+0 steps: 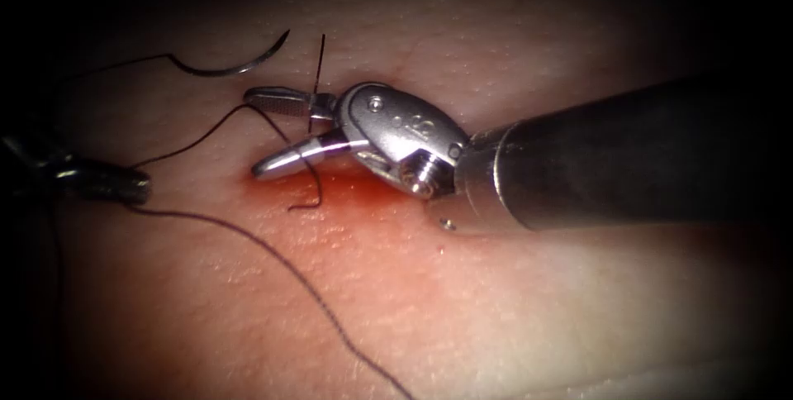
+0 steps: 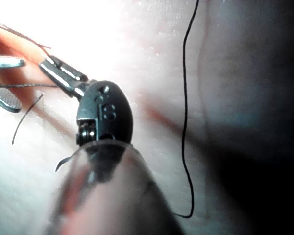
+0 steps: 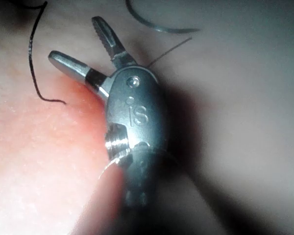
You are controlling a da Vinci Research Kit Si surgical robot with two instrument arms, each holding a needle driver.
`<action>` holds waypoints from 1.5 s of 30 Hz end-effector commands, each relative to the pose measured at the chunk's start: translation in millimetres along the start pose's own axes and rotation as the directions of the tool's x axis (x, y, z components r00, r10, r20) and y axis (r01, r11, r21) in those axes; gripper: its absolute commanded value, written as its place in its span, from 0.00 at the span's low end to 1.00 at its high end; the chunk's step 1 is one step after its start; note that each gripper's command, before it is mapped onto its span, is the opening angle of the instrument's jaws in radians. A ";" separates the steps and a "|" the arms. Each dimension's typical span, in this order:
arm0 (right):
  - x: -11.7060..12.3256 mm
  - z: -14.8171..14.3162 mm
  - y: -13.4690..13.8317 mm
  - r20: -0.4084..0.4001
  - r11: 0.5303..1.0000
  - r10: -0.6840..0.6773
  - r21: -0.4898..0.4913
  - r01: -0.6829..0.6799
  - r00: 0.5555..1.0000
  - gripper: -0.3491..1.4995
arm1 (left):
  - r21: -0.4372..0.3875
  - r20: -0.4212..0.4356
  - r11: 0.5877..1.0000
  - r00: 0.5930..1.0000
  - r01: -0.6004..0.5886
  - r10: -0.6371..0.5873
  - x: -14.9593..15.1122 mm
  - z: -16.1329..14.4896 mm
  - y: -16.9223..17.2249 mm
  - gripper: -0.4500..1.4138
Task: Wound Closure
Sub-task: Wrap the thread around the right gripper twice counter-clockwise.
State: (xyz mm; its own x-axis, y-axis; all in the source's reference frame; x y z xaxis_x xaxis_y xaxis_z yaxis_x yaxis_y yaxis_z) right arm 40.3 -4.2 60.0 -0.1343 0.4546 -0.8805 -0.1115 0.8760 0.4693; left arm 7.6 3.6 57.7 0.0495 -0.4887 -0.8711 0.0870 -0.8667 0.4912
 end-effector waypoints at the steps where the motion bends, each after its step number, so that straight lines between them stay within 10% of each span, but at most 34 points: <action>1: -0.7 0.6 0.3 0.003 1.000 -0.004 -0.001 0.004 1.000 0.75 | 0.001 -0.001 1.000 1.000 -0.004 0.004 -0.5 0.5 -0.1 0.00; 5: -0.8 0.6 -0.6 0.003 0.997 -0.001 0.075 0.001 1.000 0.00 | 0.004 0.010 1.000 1.000 -0.020 0.020 0.2 0.4 -1.3 0.00; 30: 4.1 3.5 -2.4 -0.103 0.999 -0.020 0.026 0.023 0.994 0.02 | -0.098 0.094 0.994 0.994 -0.045 0.054 -3.2 6.4 2.9 0.00; 32: 4.1 3.6 -2.1 -0.089 0.998 -0.047 -0.036 0.044 0.995 0.56 | -0.101 0.093 0.994 0.995 -0.038 0.048 -2.6 6.5 2.7 0.00; 34: 4.2 3.4 -1.5 -0.081 0.995 -0.058 -0.091 0.050 0.995 0.78 | -0.103 0.089 0.994 0.995 -0.025 0.034 -1.9 6.2 2.4 0.00; 45: 1.5 3.2 -0.4 0.107 0.967 -0.108 -0.219 0.129 0.988 0.75 | -0.192 0.127 0.978 0.986 -0.078 0.104 2.4 9.2 3.1 0.00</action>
State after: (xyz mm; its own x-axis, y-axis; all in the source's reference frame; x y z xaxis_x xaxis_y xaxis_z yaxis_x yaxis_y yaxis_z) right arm 42.7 -3.6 57.9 -0.0043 0.3727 -0.9280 -0.3370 0.8731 0.3522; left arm -0.7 -1.1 56.0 -0.0659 -0.5887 -0.8057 0.2741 -0.7870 0.5526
